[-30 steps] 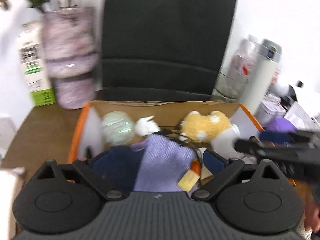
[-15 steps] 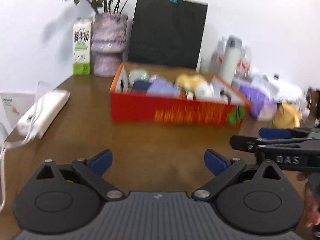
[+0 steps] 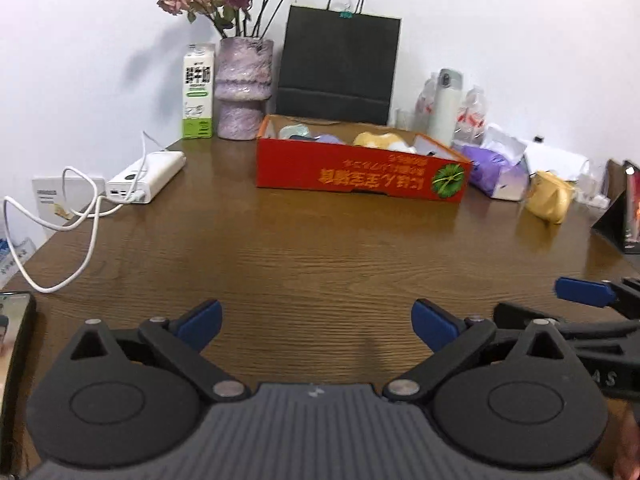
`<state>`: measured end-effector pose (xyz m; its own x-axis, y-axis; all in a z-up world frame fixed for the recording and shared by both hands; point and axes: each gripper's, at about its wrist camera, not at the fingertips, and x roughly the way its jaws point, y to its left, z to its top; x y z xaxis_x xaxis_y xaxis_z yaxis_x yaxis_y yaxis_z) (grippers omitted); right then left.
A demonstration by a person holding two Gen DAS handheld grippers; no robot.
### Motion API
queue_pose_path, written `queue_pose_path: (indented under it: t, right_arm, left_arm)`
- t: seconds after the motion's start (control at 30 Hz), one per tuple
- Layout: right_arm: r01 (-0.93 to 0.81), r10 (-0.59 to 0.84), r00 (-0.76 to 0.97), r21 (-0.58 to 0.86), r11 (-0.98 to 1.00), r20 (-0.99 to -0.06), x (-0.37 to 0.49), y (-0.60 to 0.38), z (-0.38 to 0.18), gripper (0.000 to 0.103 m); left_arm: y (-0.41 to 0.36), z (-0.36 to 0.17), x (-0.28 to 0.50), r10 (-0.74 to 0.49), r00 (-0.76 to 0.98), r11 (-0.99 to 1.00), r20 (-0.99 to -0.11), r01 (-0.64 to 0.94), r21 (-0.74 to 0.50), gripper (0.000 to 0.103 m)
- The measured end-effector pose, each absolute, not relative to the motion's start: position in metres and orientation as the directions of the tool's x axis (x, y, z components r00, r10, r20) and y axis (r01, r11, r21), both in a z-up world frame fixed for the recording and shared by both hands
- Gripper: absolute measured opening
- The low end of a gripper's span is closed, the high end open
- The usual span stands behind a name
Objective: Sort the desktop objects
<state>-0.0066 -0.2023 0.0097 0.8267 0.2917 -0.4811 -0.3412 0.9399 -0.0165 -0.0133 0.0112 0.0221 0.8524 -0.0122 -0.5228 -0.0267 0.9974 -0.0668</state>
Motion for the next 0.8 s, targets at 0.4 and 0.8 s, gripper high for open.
queue_pose_path:
  t: [0.4,0.8]
  right_arm:
    - [-0.269,0.234,0.789,0.023,0.963,-0.568,0.042,-0.188,-0.003,0.100]
    - [-0.240,0.215,0.740,0.049,0.970,-0.637,0.081,-0.183,-0.016,0.103]
  left_arm:
    - [0.029,0.002,0.045,-0.025,0.780,0.995,-0.625,-0.045,-0.095,0.103]
    - [0.021,-0.003,0.078,0.032,0.757,0.999,-0.653,-0.032,0.013,0.103]
